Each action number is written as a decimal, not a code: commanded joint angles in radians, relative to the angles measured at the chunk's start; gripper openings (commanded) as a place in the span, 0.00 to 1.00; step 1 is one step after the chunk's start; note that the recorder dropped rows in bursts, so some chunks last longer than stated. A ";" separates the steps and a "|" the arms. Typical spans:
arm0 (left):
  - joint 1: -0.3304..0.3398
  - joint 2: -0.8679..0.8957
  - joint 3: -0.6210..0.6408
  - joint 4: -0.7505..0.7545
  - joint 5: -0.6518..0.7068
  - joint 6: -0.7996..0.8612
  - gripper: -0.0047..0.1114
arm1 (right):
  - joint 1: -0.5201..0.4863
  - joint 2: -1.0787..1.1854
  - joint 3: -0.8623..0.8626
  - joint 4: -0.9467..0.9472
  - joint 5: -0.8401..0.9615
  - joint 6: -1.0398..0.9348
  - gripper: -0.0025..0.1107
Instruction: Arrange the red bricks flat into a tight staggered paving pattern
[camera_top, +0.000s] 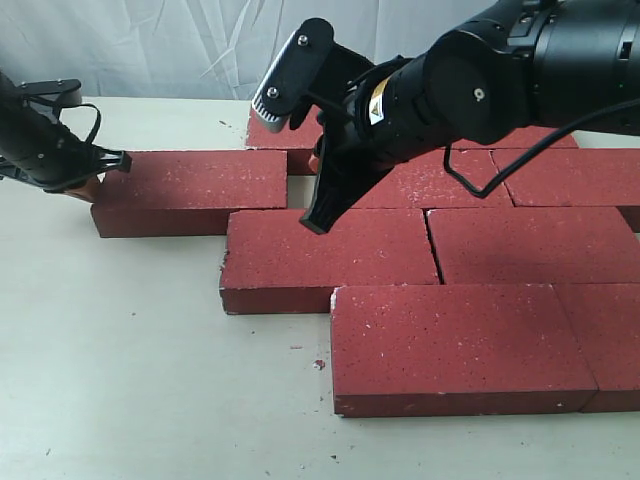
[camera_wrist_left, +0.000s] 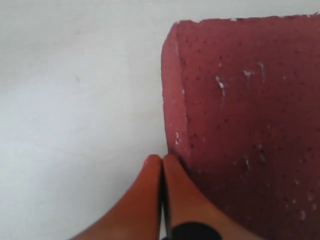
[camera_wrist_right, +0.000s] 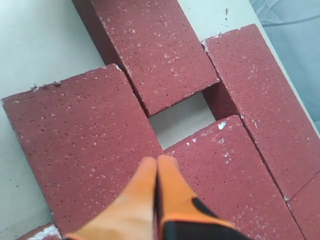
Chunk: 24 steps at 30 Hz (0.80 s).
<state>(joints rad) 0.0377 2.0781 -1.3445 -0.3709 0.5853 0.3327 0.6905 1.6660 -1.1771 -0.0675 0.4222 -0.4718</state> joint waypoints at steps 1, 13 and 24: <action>-0.016 -0.003 0.001 -0.019 -0.012 0.004 0.04 | -0.004 -0.004 0.006 0.003 -0.014 0.001 0.01; -0.018 -0.007 0.001 0.100 -0.014 0.006 0.04 | -0.154 -0.045 0.006 -0.085 0.095 0.140 0.01; -0.020 -0.007 0.001 0.014 -0.025 -0.007 0.04 | -0.402 -0.052 0.006 -0.032 0.118 0.225 0.01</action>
<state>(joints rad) 0.0202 2.0781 -1.3445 -0.3267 0.5650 0.3328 0.3136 1.6170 -1.1771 -0.1211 0.5402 -0.2539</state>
